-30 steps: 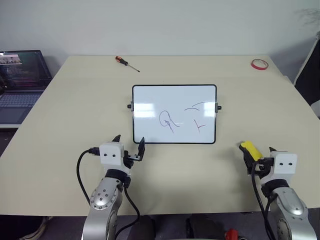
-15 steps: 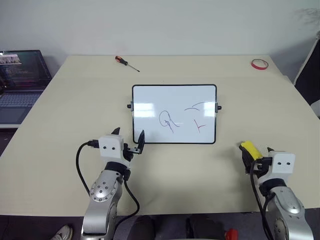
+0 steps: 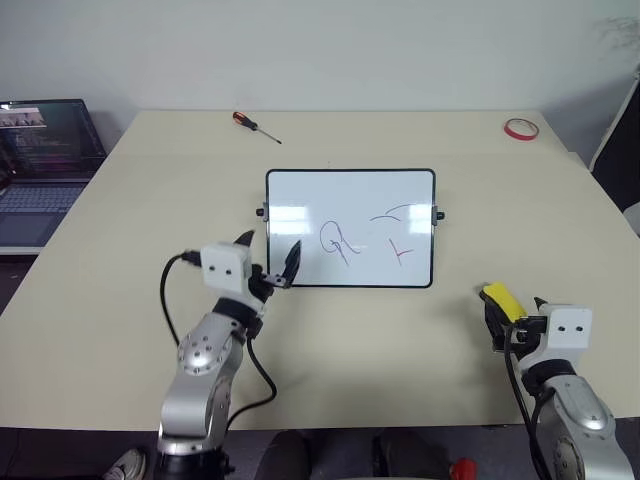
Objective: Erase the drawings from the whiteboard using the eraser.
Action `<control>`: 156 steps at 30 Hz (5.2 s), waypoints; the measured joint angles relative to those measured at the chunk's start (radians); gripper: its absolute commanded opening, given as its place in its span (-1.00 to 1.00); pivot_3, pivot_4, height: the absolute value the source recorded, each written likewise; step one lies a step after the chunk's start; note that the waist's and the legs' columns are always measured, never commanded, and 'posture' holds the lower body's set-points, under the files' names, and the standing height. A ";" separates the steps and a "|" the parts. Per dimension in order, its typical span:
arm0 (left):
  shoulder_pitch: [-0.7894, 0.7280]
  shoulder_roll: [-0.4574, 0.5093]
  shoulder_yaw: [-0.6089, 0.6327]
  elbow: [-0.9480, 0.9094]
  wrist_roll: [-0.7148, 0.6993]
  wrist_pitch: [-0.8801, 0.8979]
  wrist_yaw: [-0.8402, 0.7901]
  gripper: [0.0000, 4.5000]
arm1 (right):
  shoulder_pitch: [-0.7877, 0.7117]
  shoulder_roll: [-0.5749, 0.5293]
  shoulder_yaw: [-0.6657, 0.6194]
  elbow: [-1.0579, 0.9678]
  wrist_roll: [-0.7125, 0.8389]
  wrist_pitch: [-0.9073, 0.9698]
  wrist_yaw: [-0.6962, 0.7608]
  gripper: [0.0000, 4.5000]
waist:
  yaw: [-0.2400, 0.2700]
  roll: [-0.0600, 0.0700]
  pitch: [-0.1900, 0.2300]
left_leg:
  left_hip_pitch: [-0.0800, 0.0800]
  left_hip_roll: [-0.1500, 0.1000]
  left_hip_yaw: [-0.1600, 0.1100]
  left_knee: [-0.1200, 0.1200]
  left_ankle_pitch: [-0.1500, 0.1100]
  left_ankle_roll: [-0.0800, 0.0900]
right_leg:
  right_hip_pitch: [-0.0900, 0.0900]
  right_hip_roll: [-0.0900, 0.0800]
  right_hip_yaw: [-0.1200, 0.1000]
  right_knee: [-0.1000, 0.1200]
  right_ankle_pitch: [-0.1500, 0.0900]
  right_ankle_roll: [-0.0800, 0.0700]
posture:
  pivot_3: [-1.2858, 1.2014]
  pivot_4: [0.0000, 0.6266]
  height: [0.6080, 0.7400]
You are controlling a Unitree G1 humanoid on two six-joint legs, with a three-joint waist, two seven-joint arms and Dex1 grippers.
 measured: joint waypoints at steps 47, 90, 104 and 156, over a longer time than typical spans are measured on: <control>-0.309 0.143 -0.362 0.378 -0.047 -0.176 -0.793 1.00 | -0.123 -0.163 -0.063 0.189 0.185 0.098 0.284 0.98 | 0.000 0.001 0.000 | -0.001 0.000 0.000 0.000 0.000 0.001 | 0.000 0.003 0.000 -0.001 0.000 0.000 | 0.03 -0.52 1.00; -0.326 0.142 -0.355 0.377 -0.035 -0.174 -0.761 1.00 | -0.128 -0.171 -0.063 0.219 0.181 0.097 0.256 -0.56 | -0.001 0.001 0.000 | -0.001 0.000 0.000 0.001 0.000 0.001 | 0.000 0.003 0.000 -0.001 0.000 0.000 | 0.03 -0.52 1.00; -0.244 0.139 -0.333 0.376 -0.005 -0.210 -0.677 1.00 | -0.159 -0.168 -0.067 0.246 0.177 0.054 0.207 -0.56 | 0.000 0.001 0.000 | 0.000 0.000 0.000 0.001 0.000 0.001 | 0.000 0.002 0.000 0.000 0.000 0.000 | 0.03 -0.52 1.00; -0.250 0.142 -0.332 0.365 -0.009 -0.211 -0.667 1.00 | -0.150 -0.163 -0.045 0.248 0.161 0.122 0.202 -0.07 | -0.001 0.001 0.000 | 0.000 0.000 0.000 0.001 0.000 0.001 | 0.000 0.002 0.000 0.000 0.000 0.000 | 0.03 -0.52 1.00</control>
